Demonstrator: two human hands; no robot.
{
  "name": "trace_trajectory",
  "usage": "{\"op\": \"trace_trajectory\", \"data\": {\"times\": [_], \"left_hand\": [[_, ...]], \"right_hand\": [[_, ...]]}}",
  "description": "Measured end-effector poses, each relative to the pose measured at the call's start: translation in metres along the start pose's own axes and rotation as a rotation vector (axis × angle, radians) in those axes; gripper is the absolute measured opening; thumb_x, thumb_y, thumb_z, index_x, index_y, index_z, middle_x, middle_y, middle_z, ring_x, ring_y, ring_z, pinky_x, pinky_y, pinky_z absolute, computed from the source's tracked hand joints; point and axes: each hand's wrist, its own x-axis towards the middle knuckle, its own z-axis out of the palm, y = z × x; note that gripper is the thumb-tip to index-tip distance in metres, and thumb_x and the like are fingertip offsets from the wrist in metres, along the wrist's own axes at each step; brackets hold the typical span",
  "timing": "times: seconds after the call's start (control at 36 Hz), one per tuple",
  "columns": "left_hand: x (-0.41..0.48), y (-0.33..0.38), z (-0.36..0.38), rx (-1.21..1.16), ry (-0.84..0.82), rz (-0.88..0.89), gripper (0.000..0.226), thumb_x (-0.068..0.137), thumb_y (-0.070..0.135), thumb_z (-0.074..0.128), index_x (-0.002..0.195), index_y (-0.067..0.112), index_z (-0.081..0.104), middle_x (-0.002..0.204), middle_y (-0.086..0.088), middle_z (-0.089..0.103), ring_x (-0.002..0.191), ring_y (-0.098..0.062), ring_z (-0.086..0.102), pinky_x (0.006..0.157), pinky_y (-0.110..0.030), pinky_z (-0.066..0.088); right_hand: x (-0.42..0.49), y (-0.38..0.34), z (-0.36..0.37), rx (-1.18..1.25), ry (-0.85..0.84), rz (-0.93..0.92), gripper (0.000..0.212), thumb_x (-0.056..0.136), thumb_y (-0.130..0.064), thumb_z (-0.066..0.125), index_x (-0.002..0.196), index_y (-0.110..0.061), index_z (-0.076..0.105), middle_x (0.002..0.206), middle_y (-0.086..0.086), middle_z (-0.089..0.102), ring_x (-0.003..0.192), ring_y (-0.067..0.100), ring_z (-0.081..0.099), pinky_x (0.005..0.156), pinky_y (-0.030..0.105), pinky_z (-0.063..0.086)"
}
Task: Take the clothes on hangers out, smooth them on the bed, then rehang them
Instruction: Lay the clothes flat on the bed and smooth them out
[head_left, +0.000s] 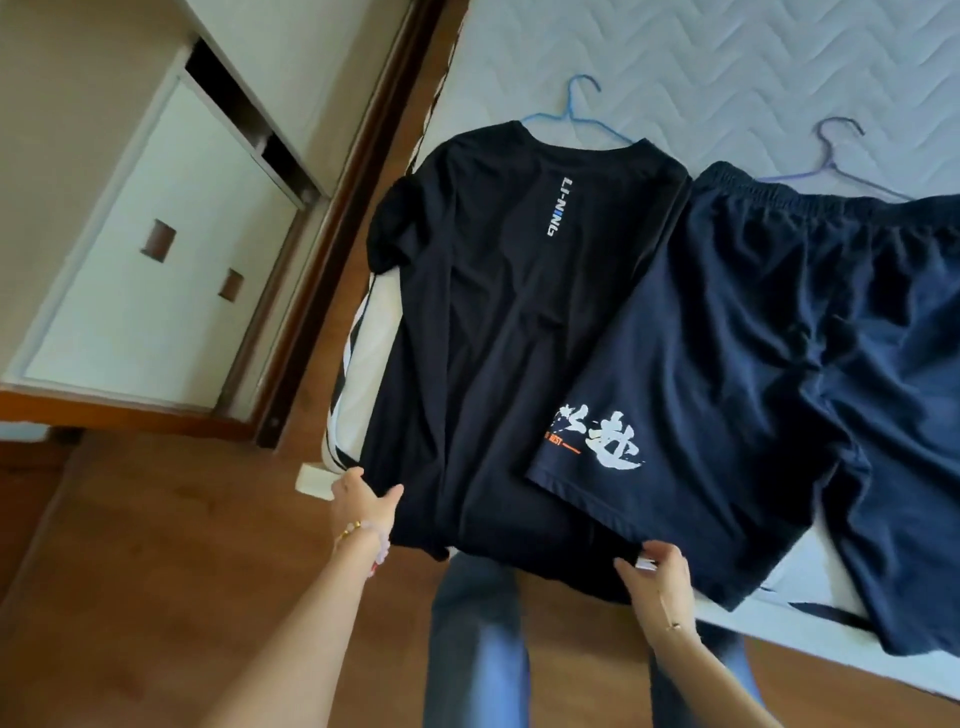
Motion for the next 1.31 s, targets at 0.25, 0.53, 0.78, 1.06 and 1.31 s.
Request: {"op": "trace_trajectory", "data": {"times": [0.25, 0.53, 0.78, 1.06, 1.31], "left_hand": [[0.022, -0.023, 0.011, 0.146, -0.017, 0.187, 0.019, 0.090, 0.025, 0.058, 0.094, 0.007, 0.053, 0.105, -0.013, 0.057, 0.097, -0.034, 0.058, 0.074, -0.037, 0.049], [0.072, -0.082, -0.040, -0.578, -0.144, -0.017, 0.012, 0.094, 0.014, 0.050, 0.097, 0.005, 0.056, 0.103, -0.014, 0.061, 0.099, -0.032, 0.060, 0.089, -0.036, 0.046], [0.116, -0.104, -0.083, -0.506, -0.128, -0.082, 0.019, 0.095, 0.016, 0.050, 0.110, 0.007, 0.056, 0.108, -0.009, 0.059, 0.104, -0.029, 0.058, 0.086, -0.035, 0.044], [0.103, -0.074, -0.068, -0.410, -0.296, -0.010, 0.056, 0.091, 0.043, 0.053, 0.139, 0.018, 0.040, 0.142, 0.000, 0.043, 0.130, -0.024, 0.042, 0.108, -0.044, 0.033], [0.123, -0.096, -0.071, -0.622, -0.089, -0.265, 0.044, 0.091, 0.027, 0.057, 0.130, 0.009, 0.052, 0.131, -0.012, 0.055, 0.116, -0.037, 0.055, 0.098, -0.042, 0.045]], "right_hand": [[-0.009, 0.008, 0.036, -0.067, 0.082, 0.021, 0.038, 0.090, -0.012, 0.068, 0.059, -0.022, 0.048, 0.075, 0.011, 0.059, 0.081, 0.028, 0.060, 0.071, 0.033, 0.037], [-0.001, 0.037, 0.031, 0.092, 0.130, 0.107, 0.009, 0.095, -0.016, 0.061, 0.087, -0.013, 0.057, 0.081, 0.007, 0.063, 0.083, 0.028, 0.061, 0.079, 0.038, 0.046], [0.000, 0.047, 0.027, 0.088, 0.172, 0.184, 0.013, 0.097, -0.020, 0.059, 0.107, -0.011, 0.058, 0.100, 0.012, 0.064, 0.093, 0.035, 0.064, 0.079, 0.038, 0.045], [-0.007, 0.036, 0.028, 0.123, 0.130, 0.095, 0.026, 0.095, -0.032, 0.061, 0.108, -0.012, 0.067, 0.105, 0.010, 0.072, 0.102, 0.030, 0.065, 0.088, 0.042, 0.048], [0.000, 0.046, 0.002, 0.120, 0.329, 0.132, 0.018, 0.097, -0.019, 0.058, 0.097, -0.008, 0.071, 0.092, 0.019, 0.068, 0.087, 0.032, 0.058, 0.072, 0.036, 0.038]]}}
